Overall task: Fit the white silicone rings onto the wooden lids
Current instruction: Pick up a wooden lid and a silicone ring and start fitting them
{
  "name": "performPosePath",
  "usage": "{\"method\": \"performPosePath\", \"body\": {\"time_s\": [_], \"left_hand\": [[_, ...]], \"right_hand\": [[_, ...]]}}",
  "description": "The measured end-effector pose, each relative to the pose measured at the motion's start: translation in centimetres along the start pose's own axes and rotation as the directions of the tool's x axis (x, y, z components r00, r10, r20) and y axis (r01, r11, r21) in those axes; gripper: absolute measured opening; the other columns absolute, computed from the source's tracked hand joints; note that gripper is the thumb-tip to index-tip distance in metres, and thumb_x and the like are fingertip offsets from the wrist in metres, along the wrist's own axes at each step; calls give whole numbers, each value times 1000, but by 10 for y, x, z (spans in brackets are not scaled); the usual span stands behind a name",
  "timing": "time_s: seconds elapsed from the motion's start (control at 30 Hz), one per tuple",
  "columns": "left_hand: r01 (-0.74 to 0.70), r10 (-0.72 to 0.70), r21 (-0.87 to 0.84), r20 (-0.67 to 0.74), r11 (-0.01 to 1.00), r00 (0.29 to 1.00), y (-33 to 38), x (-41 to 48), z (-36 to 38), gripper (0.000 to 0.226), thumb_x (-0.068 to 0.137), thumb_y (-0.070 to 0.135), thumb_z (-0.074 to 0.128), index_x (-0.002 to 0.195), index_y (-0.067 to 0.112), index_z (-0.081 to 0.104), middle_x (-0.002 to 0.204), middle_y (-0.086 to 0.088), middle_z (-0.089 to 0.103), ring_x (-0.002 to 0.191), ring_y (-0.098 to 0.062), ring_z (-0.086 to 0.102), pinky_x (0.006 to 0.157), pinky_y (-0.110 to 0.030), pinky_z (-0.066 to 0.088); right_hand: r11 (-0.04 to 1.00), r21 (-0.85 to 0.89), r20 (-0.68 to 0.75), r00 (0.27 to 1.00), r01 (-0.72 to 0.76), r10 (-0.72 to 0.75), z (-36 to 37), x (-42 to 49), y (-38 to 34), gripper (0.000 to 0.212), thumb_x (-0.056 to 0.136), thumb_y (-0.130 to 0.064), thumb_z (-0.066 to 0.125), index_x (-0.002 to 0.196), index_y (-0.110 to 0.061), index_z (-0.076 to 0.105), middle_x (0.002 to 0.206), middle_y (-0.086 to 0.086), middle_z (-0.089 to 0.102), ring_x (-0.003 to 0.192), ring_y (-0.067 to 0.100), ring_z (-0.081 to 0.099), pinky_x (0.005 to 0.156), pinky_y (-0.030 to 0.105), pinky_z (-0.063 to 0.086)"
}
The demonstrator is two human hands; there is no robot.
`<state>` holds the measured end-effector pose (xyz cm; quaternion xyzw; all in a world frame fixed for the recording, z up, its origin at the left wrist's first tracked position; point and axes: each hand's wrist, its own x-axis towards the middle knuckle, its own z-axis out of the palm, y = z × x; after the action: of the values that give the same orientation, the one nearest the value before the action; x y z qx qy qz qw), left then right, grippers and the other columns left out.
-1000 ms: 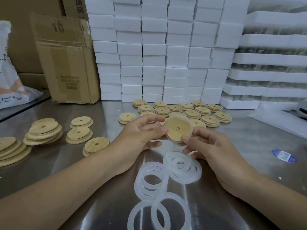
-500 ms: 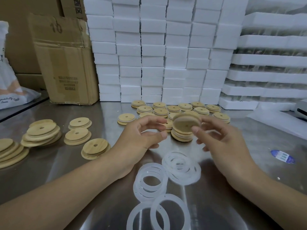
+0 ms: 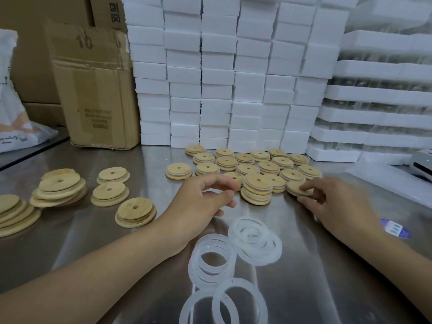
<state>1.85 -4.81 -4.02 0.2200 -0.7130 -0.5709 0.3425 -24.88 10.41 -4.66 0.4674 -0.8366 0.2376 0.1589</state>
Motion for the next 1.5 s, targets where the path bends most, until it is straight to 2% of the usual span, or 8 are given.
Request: {"method": "performPosePath", "body": {"time_s": [0.3,0.43,0.77,0.9,0.97,1.07,1.37,1.5], "left_hand": [[17,-16,28,-38,999,999,-1,1,0,23,103,7,68,96,23,83,100,10,79,92,-12,78,70,-24,56],[16,-14,36,-39,999,999,-1,2,0,24,103,6,67,96,22,83,99,7,79,90,-12,79,68,-24,55],[-149,189,222,-168,963,968,19,20,-24,36,101,-1,62,85,26,79,82,5,79,78,-4,73,66,-16,50],[-60,261,661,-210,748,942,12,33,-73,38,106,9,52,121,35,75,120,18,74,109,-12,69,86,-27,52],[40,97,847,-108,531,989,0,36,-96,44,110,23,50,151,37,56,155,11,57,141,-21,53,116,-42,44],[120,-154,914,-64,387,986,-11,38,-108,53,110,49,43,161,36,43,164,5,46,153,-25,36,125,-49,32],[-54,-107,808,143,586,984,-7,34,-110,55,105,50,60,154,65,38,168,29,34,157,-6,32,125,-33,28],[-137,83,754,110,643,991,-2,29,-100,47,105,43,62,149,55,50,156,25,49,148,-7,43,122,-37,34]], "right_hand": [[832,517,-96,952,-203,292,-5,8,1,15,99,-46,65,99,-31,67,83,-8,76,75,8,71,66,33,48],[859,397,48,941,-325,334,0,10,5,24,97,-51,68,101,-28,64,69,-2,73,72,20,69,66,37,50],[921,372,60,993,-117,102,-2,-2,-14,13,97,-44,68,101,-39,57,75,-12,74,78,9,69,72,34,48],[948,309,83,995,-71,48,-4,-5,-18,15,96,-40,68,106,-41,56,81,-22,73,71,1,65,74,36,50],[967,253,87,996,-39,17,-4,-7,-20,16,95,-42,66,107,-42,55,82,-27,71,72,-3,63,72,34,51],[979,202,89,996,-10,-9,-5,-9,-22,17,95,-43,65,108,-43,54,81,-22,72,74,-2,62,73,36,52],[987,160,115,993,12,-31,-7,-10,-24,17,96,-40,66,108,-44,54,86,-20,70,73,2,60,73,41,54],[988,156,119,992,14,-33,-8,-10,-25,15,96,-40,66,107,-44,56,88,-19,70,77,2,61,74,41,55]]}}
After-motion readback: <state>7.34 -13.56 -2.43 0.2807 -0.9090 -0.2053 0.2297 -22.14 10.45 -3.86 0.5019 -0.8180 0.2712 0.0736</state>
